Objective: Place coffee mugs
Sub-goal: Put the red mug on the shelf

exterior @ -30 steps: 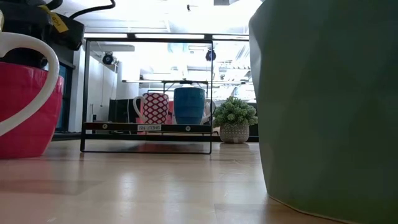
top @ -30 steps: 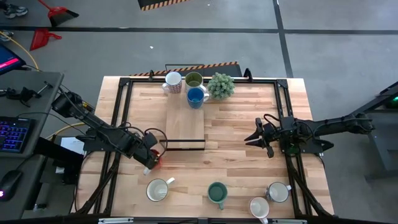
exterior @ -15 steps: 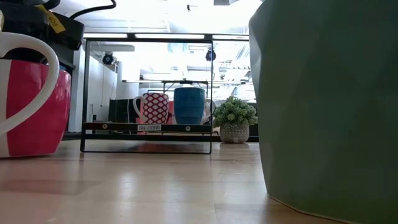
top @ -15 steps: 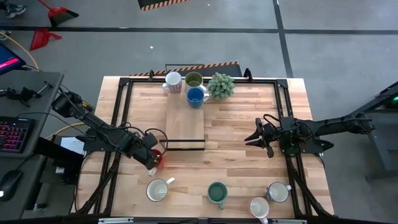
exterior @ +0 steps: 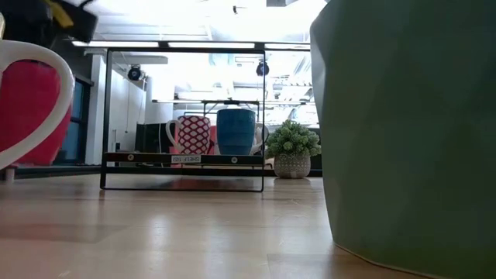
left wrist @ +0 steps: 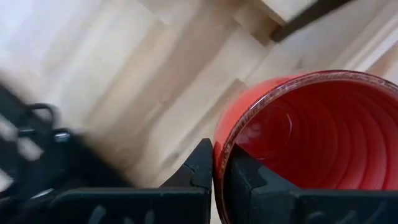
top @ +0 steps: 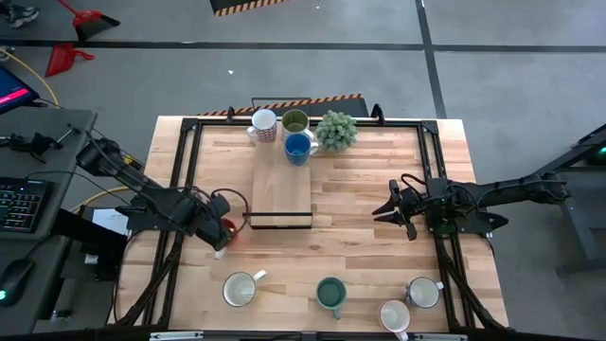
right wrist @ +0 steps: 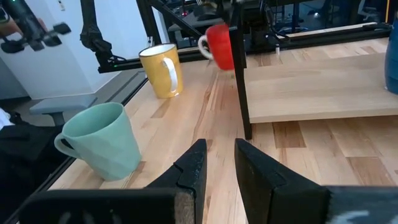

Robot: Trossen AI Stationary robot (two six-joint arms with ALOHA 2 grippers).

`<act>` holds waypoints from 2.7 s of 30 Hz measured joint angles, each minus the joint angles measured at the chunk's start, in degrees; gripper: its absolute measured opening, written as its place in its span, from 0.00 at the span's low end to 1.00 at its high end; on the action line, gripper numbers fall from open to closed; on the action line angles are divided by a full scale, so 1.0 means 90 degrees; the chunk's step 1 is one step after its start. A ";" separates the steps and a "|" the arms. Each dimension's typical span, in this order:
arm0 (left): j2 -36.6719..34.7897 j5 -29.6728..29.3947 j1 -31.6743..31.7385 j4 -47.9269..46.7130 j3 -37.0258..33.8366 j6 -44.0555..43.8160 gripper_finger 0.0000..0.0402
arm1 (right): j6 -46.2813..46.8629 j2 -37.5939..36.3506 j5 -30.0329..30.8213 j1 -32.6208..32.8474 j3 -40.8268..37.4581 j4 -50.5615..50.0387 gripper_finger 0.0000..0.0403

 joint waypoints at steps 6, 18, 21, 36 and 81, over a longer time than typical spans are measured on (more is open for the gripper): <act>-0.0006 -0.0458 0.0060 -0.1175 0.0820 -0.0024 0.01 | -0.0002 0.0001 0.0002 0.0000 0.0000 -0.0054 0.16; -0.0003 -0.0576 0.1546 -0.1945 0.1426 0.1835 0.01 | -0.0117 0.0000 0.0002 0.0000 0.0000 -0.0080 0.16; -0.0003 -0.0667 0.2099 -0.1902 0.1573 0.2423 0.01 | -0.0117 0.0001 0.0000 0.0000 0.0000 -0.0107 0.16; 0.0057 -0.1172 0.4680 0.0421 0.2016 0.6339 0.01 | -0.0116 0.0002 0.0000 0.0000 0.0000 -0.0195 0.16; 0.1801 0.2127 0.5605 0.1945 0.1919 1.1289 0.01 | -0.0044 0.0001 0.0000 0.0001 0.0002 0.0256 0.16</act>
